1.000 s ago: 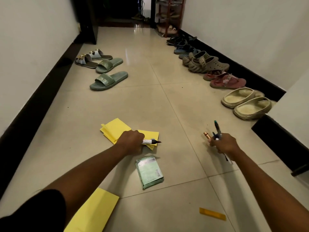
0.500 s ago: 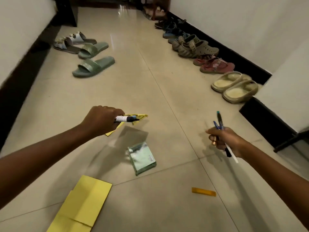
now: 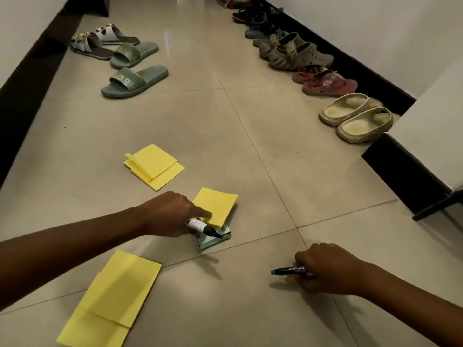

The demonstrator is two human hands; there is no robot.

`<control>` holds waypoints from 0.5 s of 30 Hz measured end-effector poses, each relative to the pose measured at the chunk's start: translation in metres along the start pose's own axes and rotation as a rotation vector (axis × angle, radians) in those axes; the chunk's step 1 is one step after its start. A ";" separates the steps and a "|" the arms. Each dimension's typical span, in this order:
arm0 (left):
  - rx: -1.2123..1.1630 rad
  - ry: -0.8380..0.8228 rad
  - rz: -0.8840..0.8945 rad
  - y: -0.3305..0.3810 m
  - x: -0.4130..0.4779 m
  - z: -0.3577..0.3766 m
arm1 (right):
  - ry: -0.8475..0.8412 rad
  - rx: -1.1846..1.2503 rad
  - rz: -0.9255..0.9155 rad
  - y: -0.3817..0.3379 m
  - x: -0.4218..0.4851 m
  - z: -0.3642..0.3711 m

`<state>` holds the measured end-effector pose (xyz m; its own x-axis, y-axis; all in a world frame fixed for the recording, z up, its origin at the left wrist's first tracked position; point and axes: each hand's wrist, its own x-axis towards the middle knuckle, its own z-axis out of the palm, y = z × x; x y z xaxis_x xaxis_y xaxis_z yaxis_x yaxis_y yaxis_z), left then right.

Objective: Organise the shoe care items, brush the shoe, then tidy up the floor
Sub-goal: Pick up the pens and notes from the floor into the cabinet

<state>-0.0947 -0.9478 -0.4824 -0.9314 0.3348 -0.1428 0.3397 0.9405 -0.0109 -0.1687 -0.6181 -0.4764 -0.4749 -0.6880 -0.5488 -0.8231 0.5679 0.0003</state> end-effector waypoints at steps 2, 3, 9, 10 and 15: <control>-0.145 0.201 0.000 -0.006 -0.005 0.008 | -0.026 0.027 -0.017 0.002 0.002 0.002; -0.265 0.264 -0.037 -0.008 -0.007 0.009 | -0.026 0.052 -0.024 0.005 0.005 0.001; -0.978 0.412 -0.469 0.023 -0.012 -0.012 | -0.063 1.133 0.163 0.018 0.024 -0.027; -1.056 0.418 -0.535 0.031 -0.015 -0.015 | -0.098 1.396 0.200 0.020 0.023 -0.031; -1.383 0.432 -0.829 0.064 -0.028 -0.015 | 0.038 2.178 0.280 0.019 0.009 -0.038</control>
<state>-0.0487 -0.8962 -0.4641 -0.8330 -0.4785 -0.2777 -0.3753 0.1200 0.9191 -0.2006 -0.6306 -0.4498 -0.5116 -0.5115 -0.6904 0.7693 0.0852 -0.6332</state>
